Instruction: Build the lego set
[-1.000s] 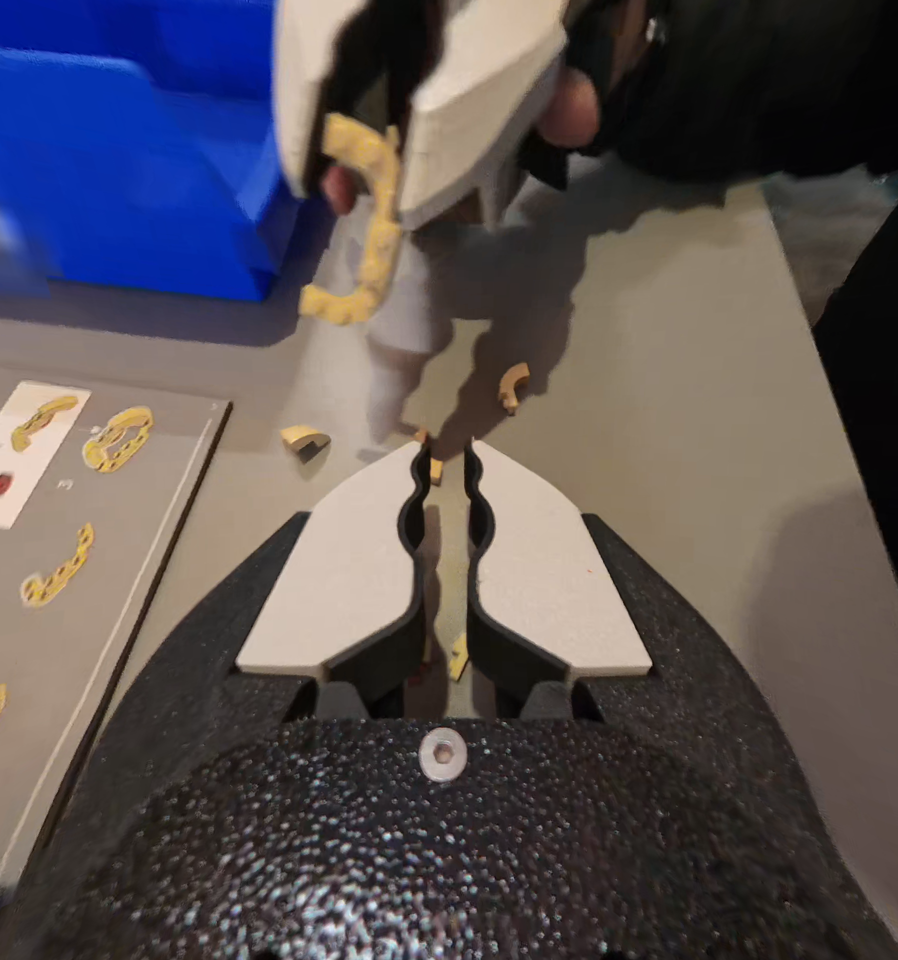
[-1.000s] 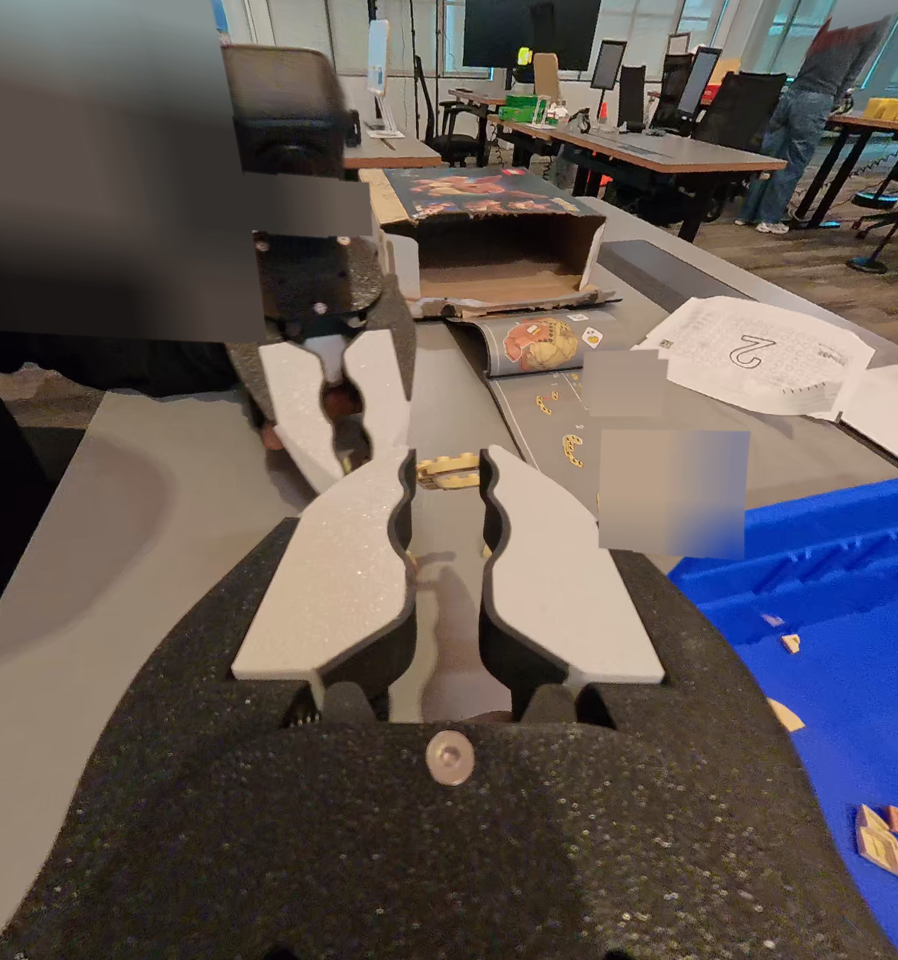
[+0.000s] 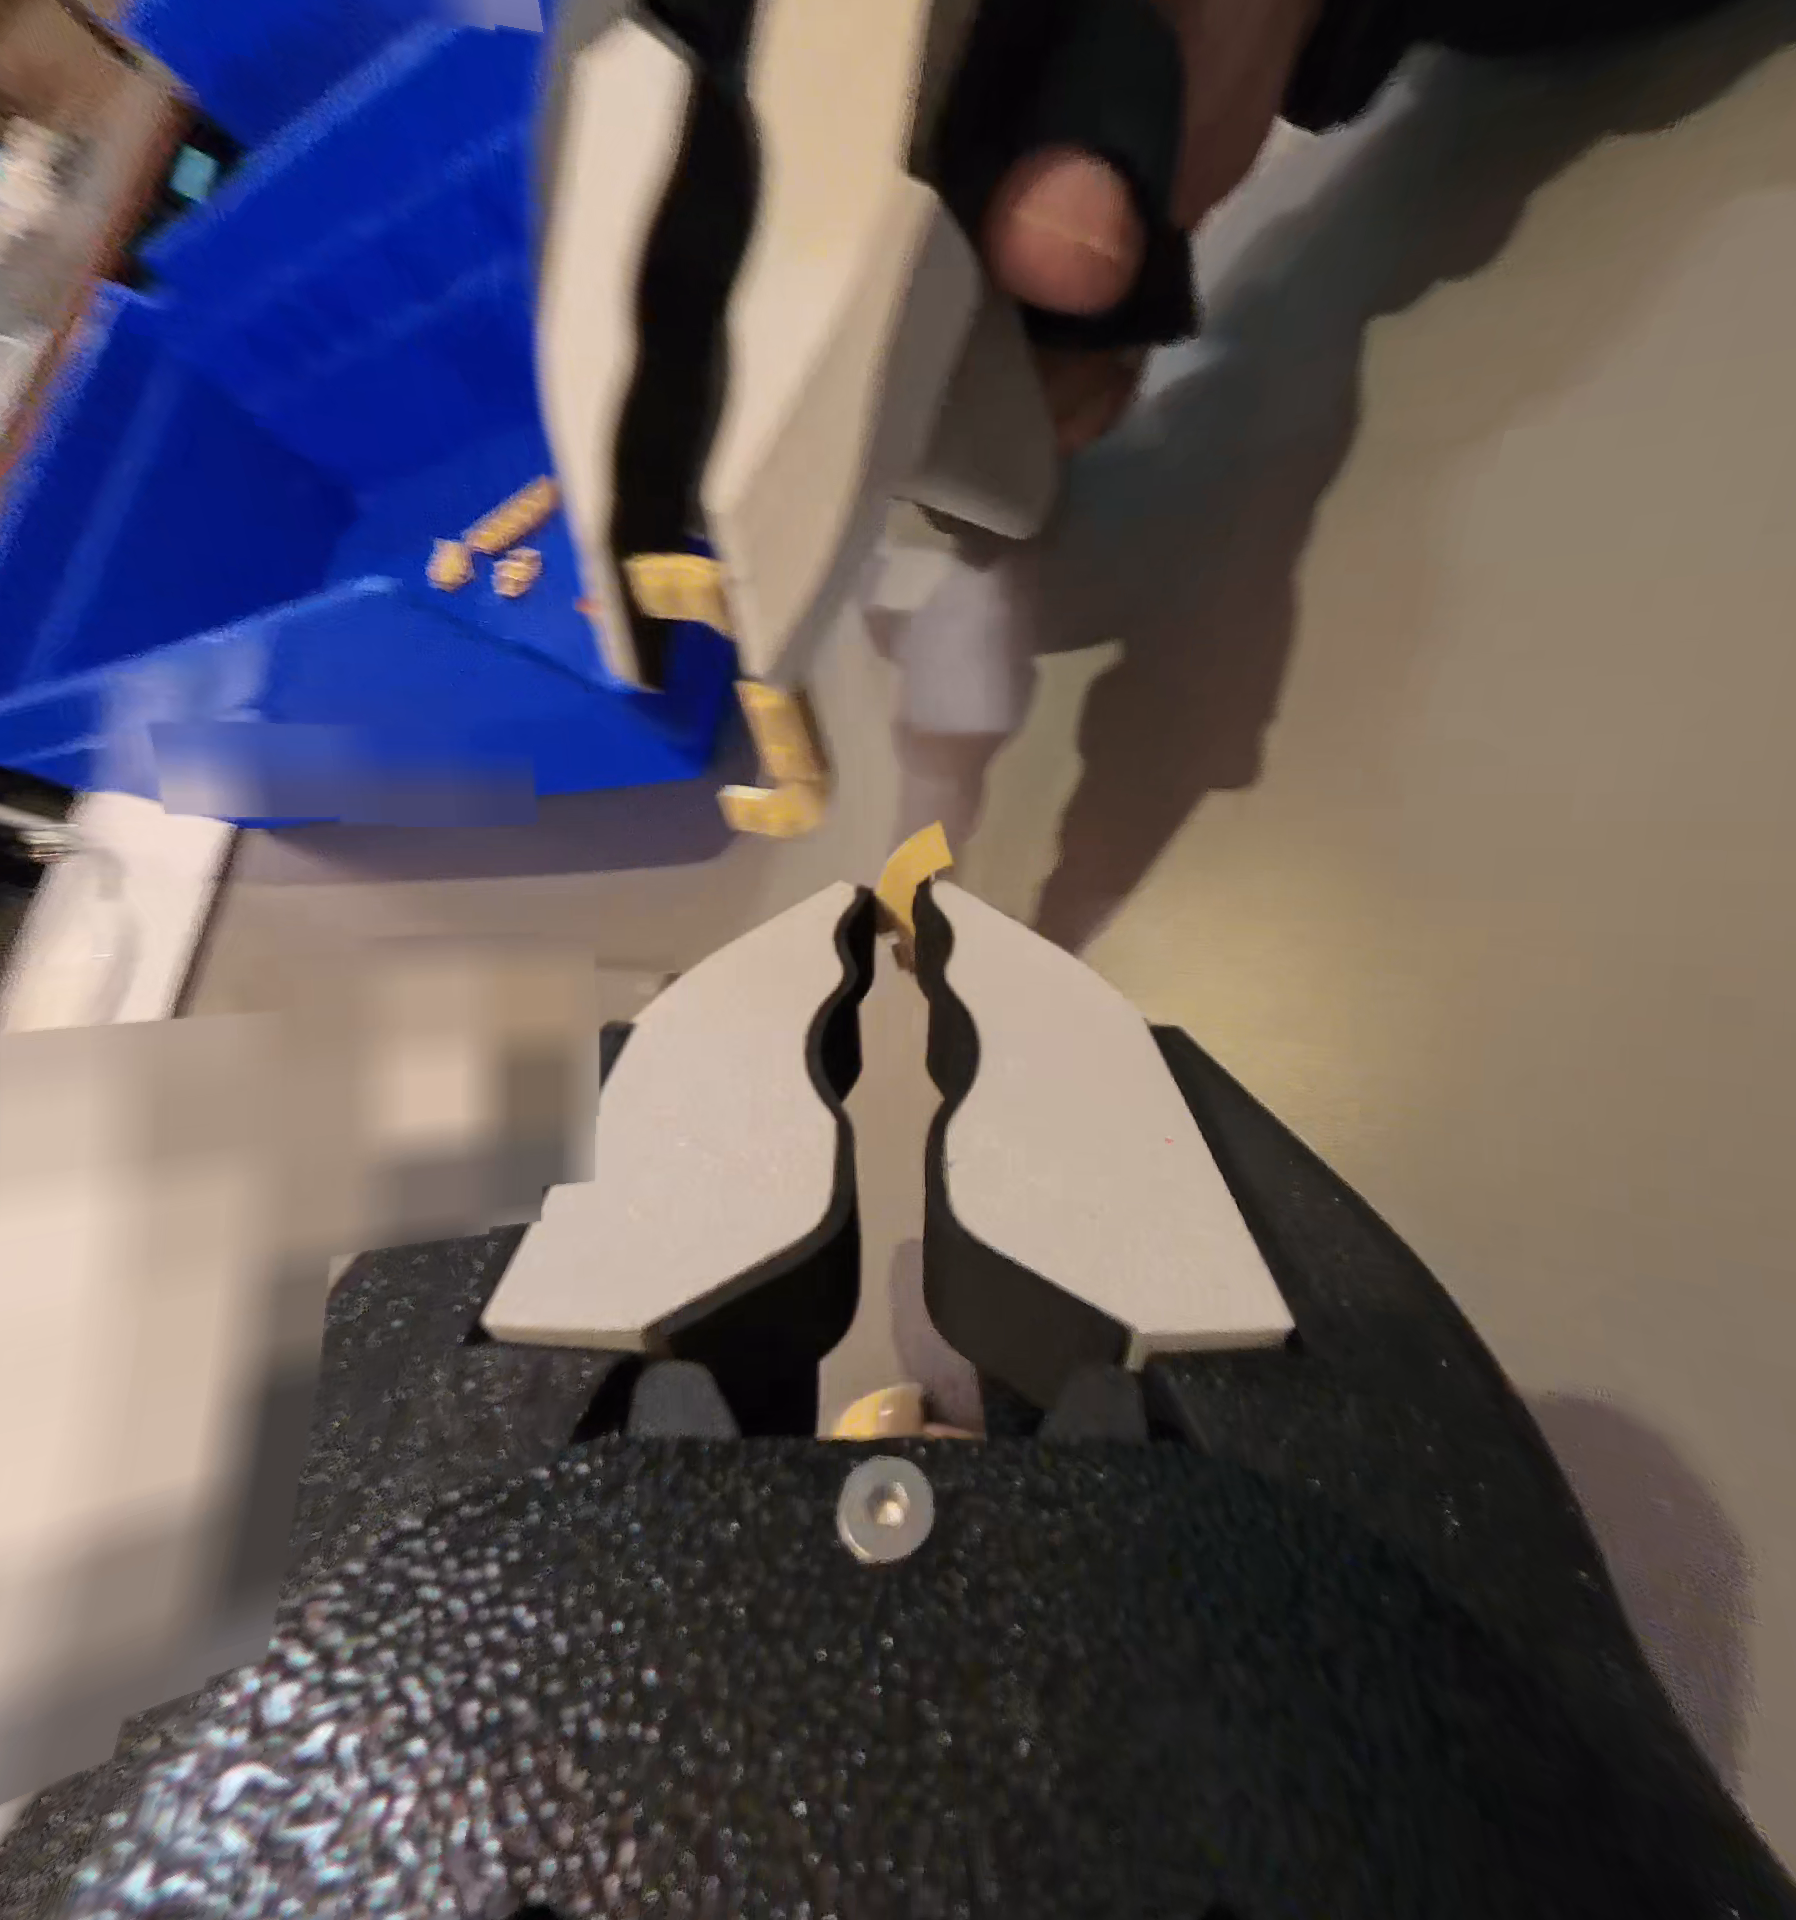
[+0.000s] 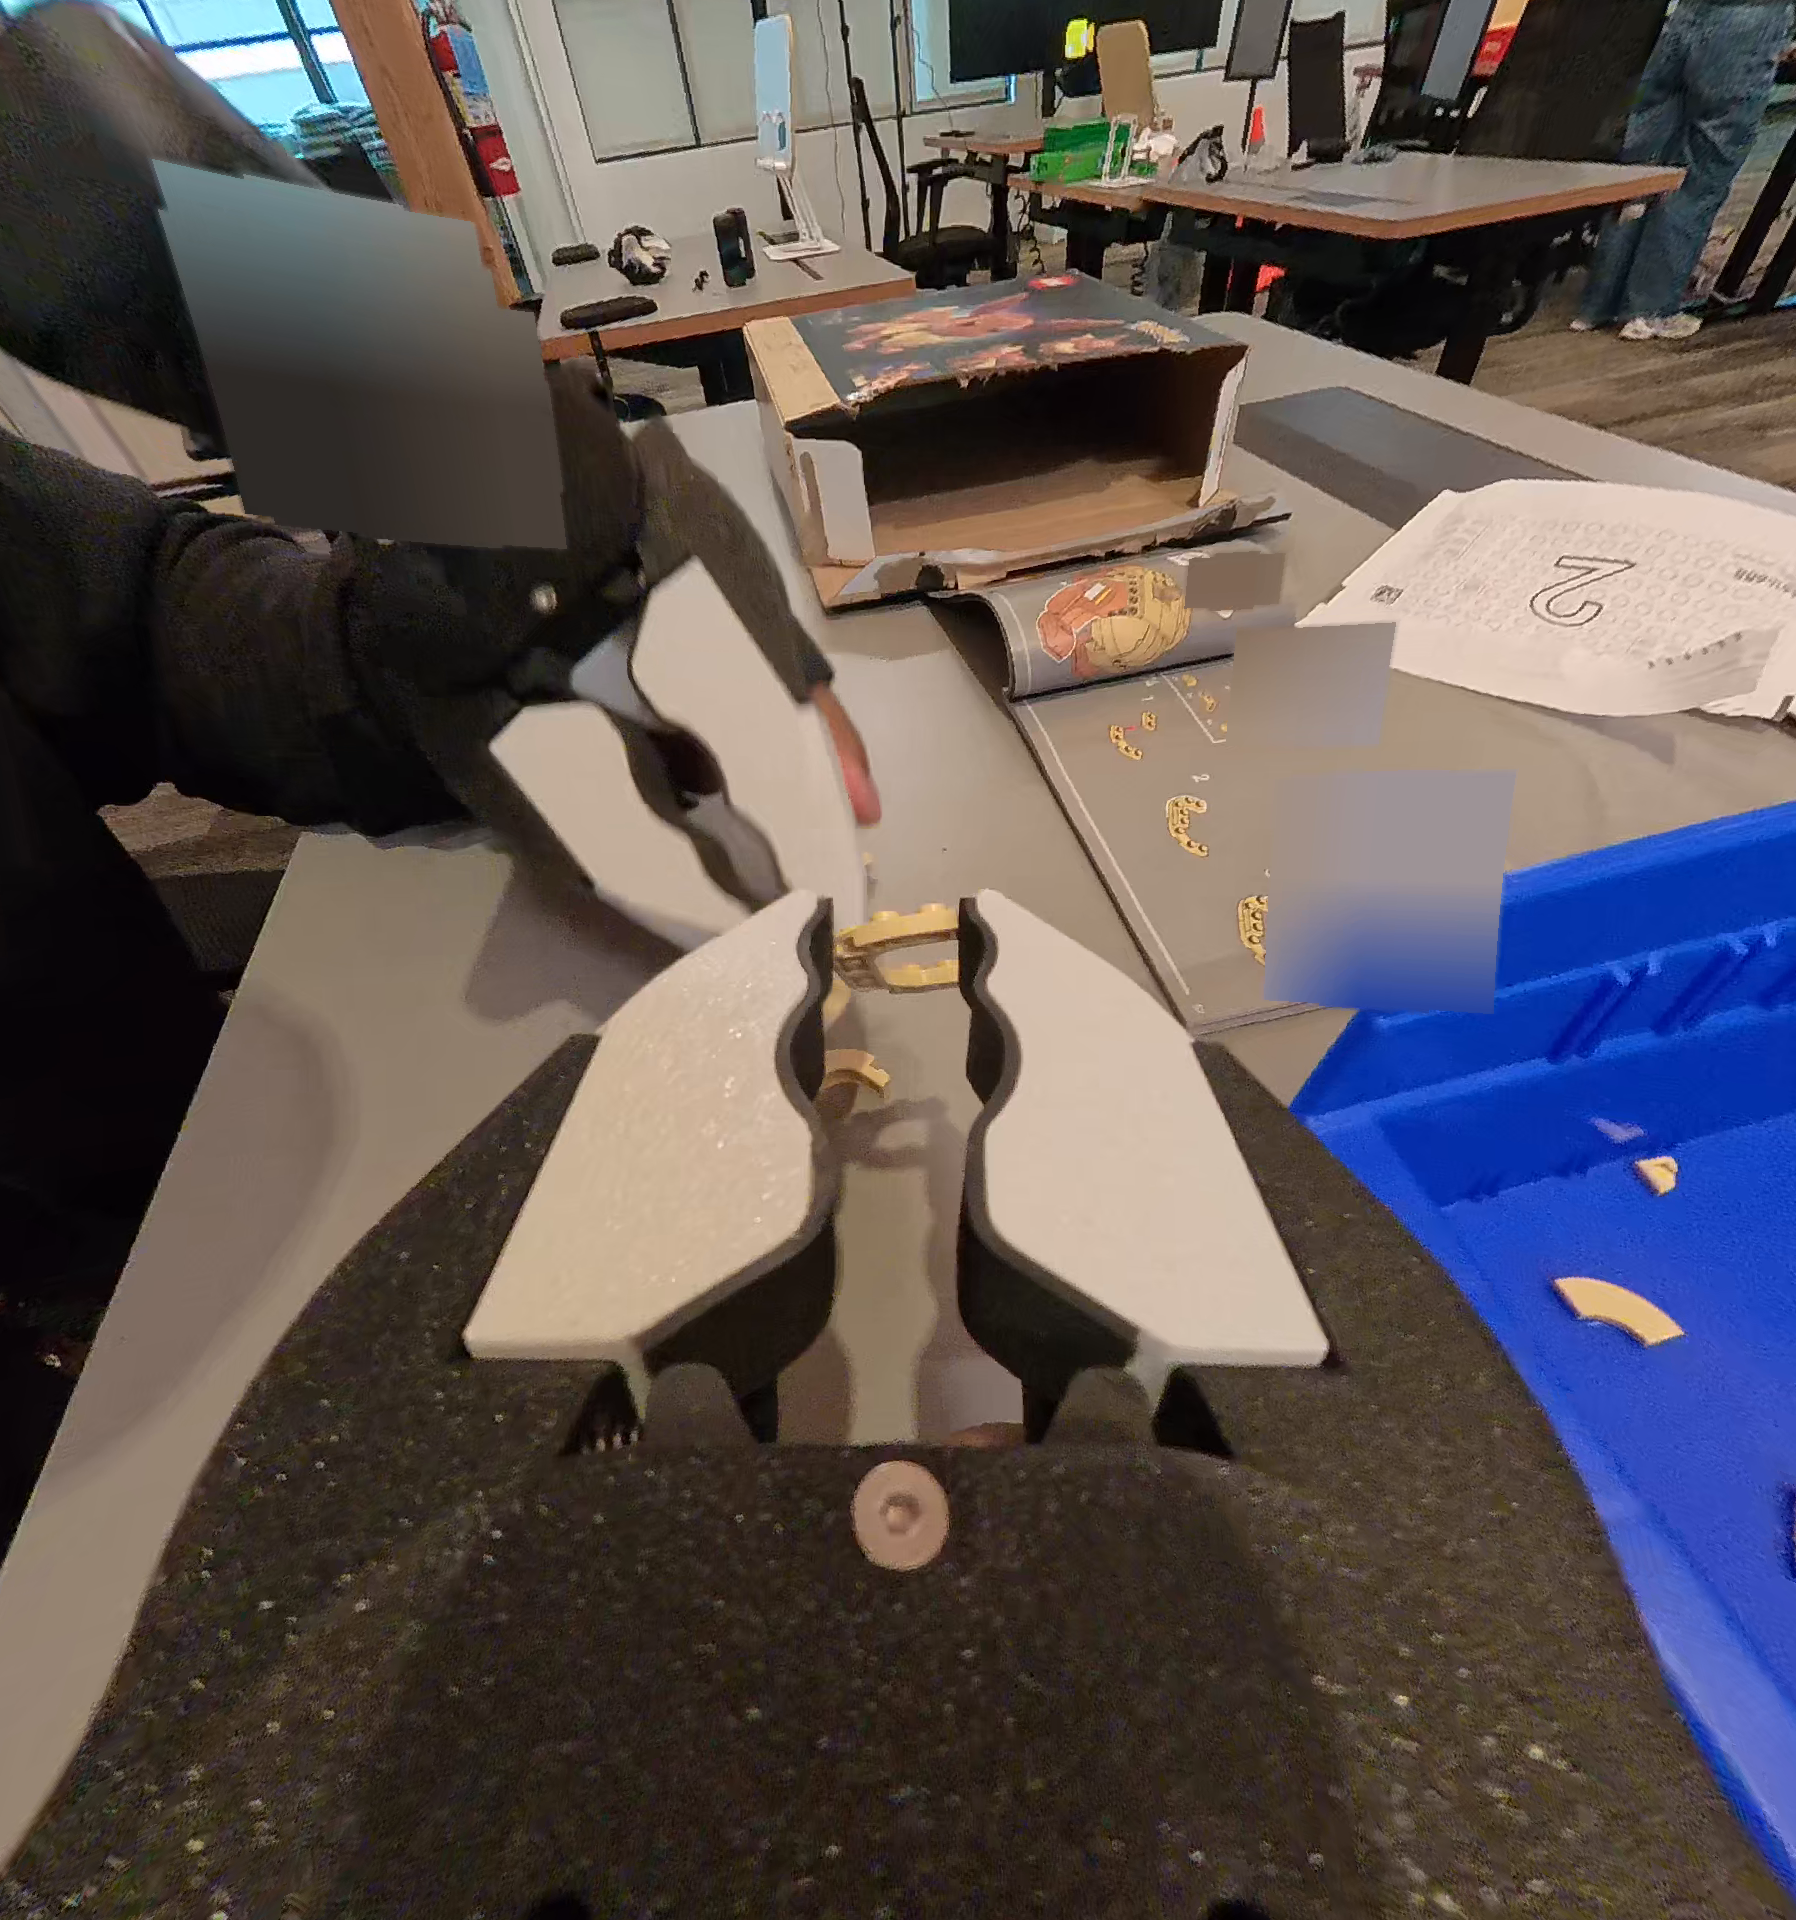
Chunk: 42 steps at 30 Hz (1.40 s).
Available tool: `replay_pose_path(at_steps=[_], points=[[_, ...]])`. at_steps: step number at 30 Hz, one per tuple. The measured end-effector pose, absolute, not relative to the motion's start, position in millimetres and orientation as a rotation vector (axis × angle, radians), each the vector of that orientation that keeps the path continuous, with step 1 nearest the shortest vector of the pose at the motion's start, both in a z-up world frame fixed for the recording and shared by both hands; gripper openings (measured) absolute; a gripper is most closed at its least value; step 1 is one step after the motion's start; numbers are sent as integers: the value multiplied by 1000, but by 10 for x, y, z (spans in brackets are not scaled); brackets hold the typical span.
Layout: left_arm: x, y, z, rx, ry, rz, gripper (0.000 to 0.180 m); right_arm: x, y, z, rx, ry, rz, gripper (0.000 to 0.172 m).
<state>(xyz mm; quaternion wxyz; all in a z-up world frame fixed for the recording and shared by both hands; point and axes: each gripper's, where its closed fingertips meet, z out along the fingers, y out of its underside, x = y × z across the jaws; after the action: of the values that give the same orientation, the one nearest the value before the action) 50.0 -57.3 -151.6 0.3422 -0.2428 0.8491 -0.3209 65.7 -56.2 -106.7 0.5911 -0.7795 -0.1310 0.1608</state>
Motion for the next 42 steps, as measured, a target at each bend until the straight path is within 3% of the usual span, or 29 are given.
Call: replay_pose_path(at_steps=[8, 42], points=[[582, -448, -1039, -472, 1855, -688, 7, 481, -551, -1125, -1822, -309, 479, 22], [588, -539, -904, -271, 1603, -453, 7, 365, -533, -988, -1704, -220, 628, 21]])
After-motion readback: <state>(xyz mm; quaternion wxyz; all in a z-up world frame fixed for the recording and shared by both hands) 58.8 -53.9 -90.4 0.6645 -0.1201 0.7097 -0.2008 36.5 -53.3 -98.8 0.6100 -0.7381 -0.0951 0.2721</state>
